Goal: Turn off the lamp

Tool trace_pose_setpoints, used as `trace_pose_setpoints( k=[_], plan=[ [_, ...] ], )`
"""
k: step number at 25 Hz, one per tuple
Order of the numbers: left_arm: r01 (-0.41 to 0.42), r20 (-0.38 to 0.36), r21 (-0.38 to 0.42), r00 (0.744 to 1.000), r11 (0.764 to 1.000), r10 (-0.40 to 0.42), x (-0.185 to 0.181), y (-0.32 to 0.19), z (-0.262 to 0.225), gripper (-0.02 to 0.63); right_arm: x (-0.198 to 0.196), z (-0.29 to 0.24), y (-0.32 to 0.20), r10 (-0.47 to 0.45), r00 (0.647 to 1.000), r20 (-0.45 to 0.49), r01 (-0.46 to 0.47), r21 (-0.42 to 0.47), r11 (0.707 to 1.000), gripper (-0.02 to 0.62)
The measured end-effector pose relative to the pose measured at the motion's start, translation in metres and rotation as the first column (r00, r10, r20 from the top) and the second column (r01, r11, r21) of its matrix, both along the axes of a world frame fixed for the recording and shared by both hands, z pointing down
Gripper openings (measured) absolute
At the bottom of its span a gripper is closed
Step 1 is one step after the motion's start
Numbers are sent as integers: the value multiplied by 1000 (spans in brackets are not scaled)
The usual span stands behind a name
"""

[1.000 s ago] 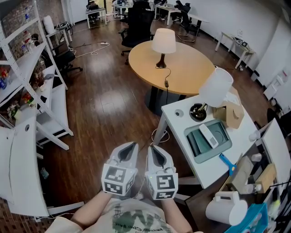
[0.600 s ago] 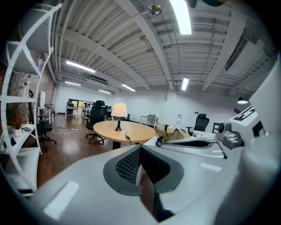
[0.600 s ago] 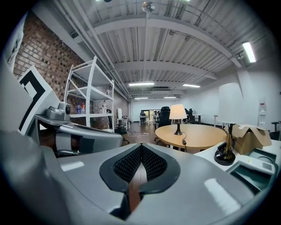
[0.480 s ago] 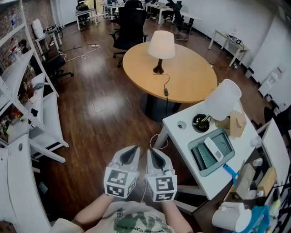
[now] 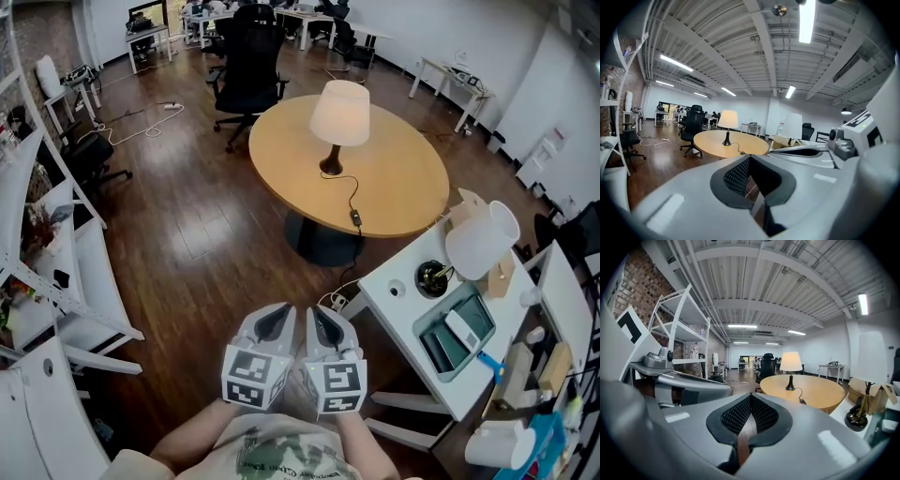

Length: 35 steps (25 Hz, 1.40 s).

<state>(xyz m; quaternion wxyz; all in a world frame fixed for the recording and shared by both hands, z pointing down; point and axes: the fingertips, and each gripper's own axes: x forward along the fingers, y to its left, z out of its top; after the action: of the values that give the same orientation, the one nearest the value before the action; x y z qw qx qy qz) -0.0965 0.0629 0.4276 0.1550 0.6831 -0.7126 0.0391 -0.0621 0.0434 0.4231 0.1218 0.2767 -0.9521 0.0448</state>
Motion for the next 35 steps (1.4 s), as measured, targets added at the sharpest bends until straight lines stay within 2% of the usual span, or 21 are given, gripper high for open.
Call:
trace_pose_setpoints(
  k=[6,13,17,22,29,35],
  plan=[
    [-24,2,20,1000,1000,24,-54,-12,-8,3,-46,-7,-3,29,1000,-2,-29,17,999,0],
    [-72,-34,23,997,997,73,-65,-37,3,3,-56,7,-20,76,997,-26,-76,2,997,0],
    [-97,-28,8,995,995,97,-66,-52,11,3,-59,14,-39,107,994,-20,-107,-11,994,0],
    [-101,-2,1,995,995,101,-83,-83,15,3,-73,18,-74,123,992,2,-123,-6,992,0],
    [-113,42,-6,993,994,113,-111,-154,15,3,-107,11,-149,133,989,67,-133,-2,991,0],
    [-151,46,-34,987,988,152,-115,-224,18,3,-115,7,-216,153,985,79,-153,-9,988,0]
  ],
)
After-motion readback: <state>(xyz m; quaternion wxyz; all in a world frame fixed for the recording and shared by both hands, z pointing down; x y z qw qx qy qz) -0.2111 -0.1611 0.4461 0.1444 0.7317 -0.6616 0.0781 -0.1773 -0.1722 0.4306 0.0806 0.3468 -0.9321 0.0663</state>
